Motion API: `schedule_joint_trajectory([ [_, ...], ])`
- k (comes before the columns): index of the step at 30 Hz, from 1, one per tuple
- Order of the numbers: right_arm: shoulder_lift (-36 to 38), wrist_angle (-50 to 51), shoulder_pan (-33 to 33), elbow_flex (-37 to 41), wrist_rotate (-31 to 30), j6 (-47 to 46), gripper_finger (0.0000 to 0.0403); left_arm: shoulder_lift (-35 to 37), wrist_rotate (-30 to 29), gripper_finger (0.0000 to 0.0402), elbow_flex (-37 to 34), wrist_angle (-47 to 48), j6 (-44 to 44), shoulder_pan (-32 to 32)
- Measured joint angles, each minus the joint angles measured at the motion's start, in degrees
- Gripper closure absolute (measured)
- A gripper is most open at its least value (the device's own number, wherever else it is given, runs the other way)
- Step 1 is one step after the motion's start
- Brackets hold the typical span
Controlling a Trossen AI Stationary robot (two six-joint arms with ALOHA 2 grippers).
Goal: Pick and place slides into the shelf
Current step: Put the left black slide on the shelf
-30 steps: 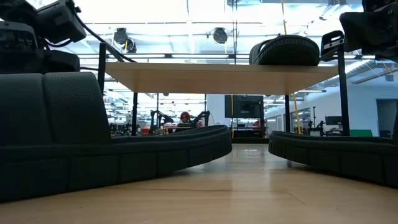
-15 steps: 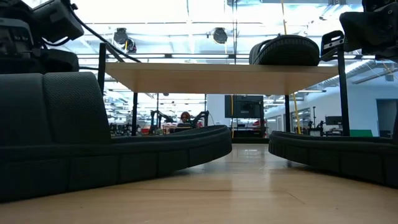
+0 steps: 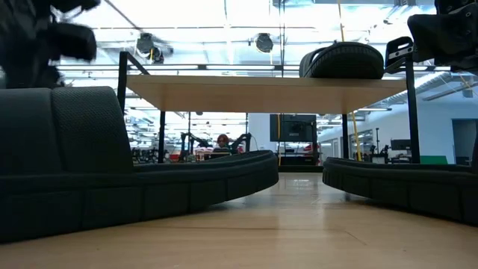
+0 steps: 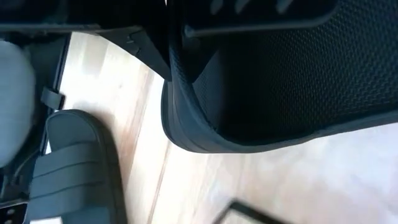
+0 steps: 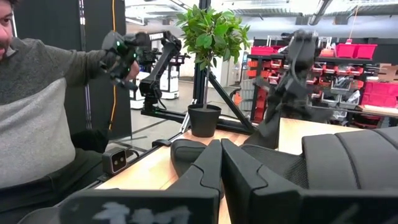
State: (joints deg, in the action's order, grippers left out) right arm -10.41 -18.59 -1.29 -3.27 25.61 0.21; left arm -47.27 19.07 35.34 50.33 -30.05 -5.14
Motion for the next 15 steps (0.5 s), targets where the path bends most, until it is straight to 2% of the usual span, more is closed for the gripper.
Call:
schedule_joint_trajectory([
  [6,0.0,0.0,0.0,0.0,0.0,0.0,0.0403,0.0,-5.4,0.0396,11.6,7.7,3.9,-0.3],
  [15,0.0,0.0,0.0,0.0,0.0,0.0,0.0403,0.0,-10.9,0.0398,24.7,21.7,6.5,-0.3],
])
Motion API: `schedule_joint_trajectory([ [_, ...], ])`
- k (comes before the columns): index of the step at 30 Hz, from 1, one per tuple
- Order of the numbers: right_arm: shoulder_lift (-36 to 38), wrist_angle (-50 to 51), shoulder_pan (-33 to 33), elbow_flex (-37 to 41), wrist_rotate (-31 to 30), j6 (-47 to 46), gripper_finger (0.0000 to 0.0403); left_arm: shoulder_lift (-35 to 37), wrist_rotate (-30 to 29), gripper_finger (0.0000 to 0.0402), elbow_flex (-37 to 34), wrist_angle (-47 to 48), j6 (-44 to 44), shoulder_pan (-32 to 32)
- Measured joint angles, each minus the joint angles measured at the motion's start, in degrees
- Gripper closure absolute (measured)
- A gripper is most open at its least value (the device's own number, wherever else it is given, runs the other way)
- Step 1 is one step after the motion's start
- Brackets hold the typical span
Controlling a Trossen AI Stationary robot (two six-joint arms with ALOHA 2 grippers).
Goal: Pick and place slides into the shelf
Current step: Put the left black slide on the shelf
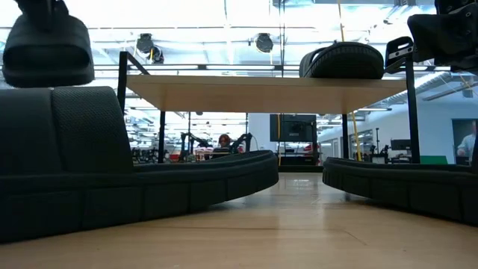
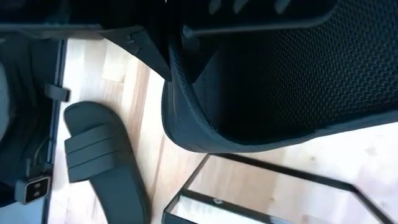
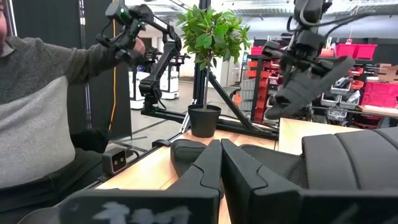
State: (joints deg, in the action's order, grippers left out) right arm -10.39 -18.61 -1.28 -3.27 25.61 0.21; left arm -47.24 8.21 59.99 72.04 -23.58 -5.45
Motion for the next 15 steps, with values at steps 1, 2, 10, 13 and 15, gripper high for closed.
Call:
schedule_joint_trajectory([
  [1,0.0,0.0,0.0,0.0,0.0,0.0,0.0403,0.0,-0.6,0.0398,1.3,0.9,0.7,0.0],
  [2,0.0,0.0,0.0,0.0,0.0,0.0,0.0403,0.0,-0.8,0.0397,2.6,0.9,1.8,0.0],
  [10,0.0,0.0,0.0,0.0,0.0,0.1,0.0403,-4.0,2.7,0.0398,12.5,-4.2,17.3,0.1],
  [13,0.0,-0.1,0.0,0.0,0.0,0.2,0.0403,-7.5,4.7,0.0399,16.0,-7.9,24.2,1.2],
  [15,0.0,-0.1,0.0,0.0,0.0,0.2,0.0403,-10.4,8.8,0.0398,18.0,-9.6,29.3,1.7],
])
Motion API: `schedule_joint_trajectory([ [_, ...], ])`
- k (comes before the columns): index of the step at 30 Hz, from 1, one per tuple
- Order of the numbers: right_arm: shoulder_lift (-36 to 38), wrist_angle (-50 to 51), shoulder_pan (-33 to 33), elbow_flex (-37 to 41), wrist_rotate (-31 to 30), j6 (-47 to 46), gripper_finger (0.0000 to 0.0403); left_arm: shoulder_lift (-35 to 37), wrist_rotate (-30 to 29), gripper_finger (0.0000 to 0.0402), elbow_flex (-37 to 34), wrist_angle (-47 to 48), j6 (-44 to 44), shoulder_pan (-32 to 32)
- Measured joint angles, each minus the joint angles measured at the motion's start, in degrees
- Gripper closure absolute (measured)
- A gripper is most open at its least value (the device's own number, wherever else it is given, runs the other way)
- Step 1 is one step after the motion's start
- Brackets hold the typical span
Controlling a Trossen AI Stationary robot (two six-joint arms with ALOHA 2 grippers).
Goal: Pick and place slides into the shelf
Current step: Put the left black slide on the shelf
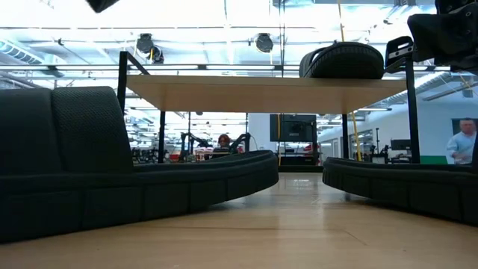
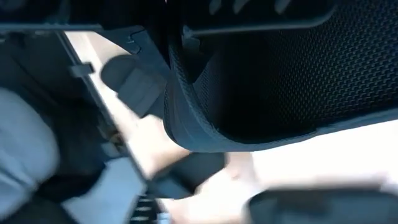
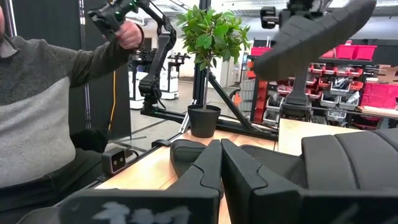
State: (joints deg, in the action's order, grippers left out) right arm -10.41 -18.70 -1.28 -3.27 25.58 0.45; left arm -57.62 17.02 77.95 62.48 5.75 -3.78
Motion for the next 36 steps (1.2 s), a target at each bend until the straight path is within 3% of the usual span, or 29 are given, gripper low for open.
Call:
schedule_joint_trajectory([
  [12,0.0,-0.3,0.0,0.0,0.0,1.0,0.0403,-16.5,12.3,0.0399,13.1,0.7,19.6,6.2],
  [25,0.0,-0.3,0.0,0.0,0.0,1.8,0.0403,-41.1,16.6,0.0398,36.0,23.8,23.7,14.2],
  [31,0.0,-0.3,0.0,0.0,0.0,1.8,0.0403,-49.1,25.3,0.0398,46.0,27.4,27.2,16.0],
  [36,0.0,-0.3,0.0,0.0,0.0,1.8,0.0403,-53.2,27.1,0.0399,49.0,27.4,25.9,18.0],
])
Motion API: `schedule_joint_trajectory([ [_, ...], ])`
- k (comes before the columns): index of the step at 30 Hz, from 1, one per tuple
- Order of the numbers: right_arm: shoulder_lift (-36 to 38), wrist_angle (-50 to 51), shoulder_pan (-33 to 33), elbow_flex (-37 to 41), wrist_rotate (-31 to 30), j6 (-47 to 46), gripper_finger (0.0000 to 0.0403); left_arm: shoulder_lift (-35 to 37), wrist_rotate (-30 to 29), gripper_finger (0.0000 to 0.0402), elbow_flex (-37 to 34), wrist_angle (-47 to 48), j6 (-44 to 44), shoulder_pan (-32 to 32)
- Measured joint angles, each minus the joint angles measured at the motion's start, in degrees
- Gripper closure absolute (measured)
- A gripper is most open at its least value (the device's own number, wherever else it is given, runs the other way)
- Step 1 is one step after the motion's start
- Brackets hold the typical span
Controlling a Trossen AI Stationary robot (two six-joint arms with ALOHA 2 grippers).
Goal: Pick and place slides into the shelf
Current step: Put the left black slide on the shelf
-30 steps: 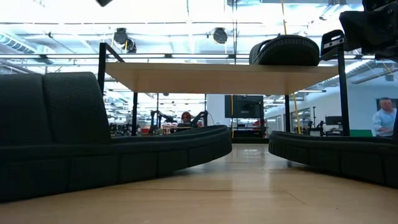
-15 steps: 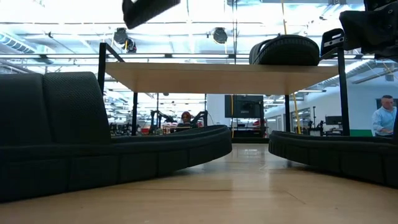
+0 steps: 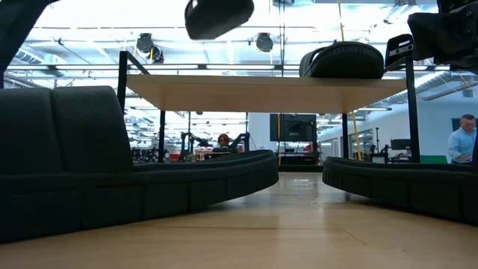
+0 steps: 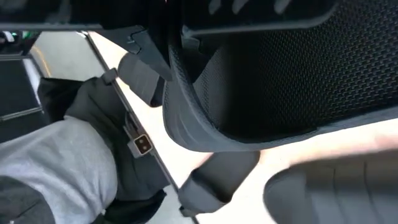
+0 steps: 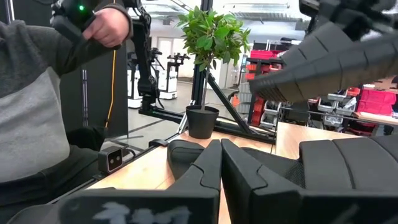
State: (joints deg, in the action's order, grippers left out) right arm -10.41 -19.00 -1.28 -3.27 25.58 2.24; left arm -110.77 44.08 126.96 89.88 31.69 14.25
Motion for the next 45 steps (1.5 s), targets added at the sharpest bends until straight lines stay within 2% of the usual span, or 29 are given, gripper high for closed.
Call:
schedule_joint_trajectory([
  [13,0.0,0.0,0.0,0.0,0.0,0.0,0.0403,-6.4,0.2,0.0399,0.0,0.1,-0.6,2.6],
  [19,0.0,0.0,0.0,0.0,0.0,0.0,0.0403,-6.3,5.7,0.0399,0.0,0.1,-1.6,3.4],
  [24,0.0,0.0,0.0,0.0,0.0,0.0,0.0403,-6.9,7.0,0.0399,-0.2,0.2,-3.2,4.9],
  [31,-0.6,0.0,0.0,0.0,0.0,-1.6,0.0403,-9.4,7.0,0.0399,-0.8,0.1,-6.3,6.3],
  [45,-0.8,0.0,0.0,0.0,0.0,-1.4,0.0403,-10.2,7.1,0.0398,-0.8,0.1,-3.6,6.5],
])
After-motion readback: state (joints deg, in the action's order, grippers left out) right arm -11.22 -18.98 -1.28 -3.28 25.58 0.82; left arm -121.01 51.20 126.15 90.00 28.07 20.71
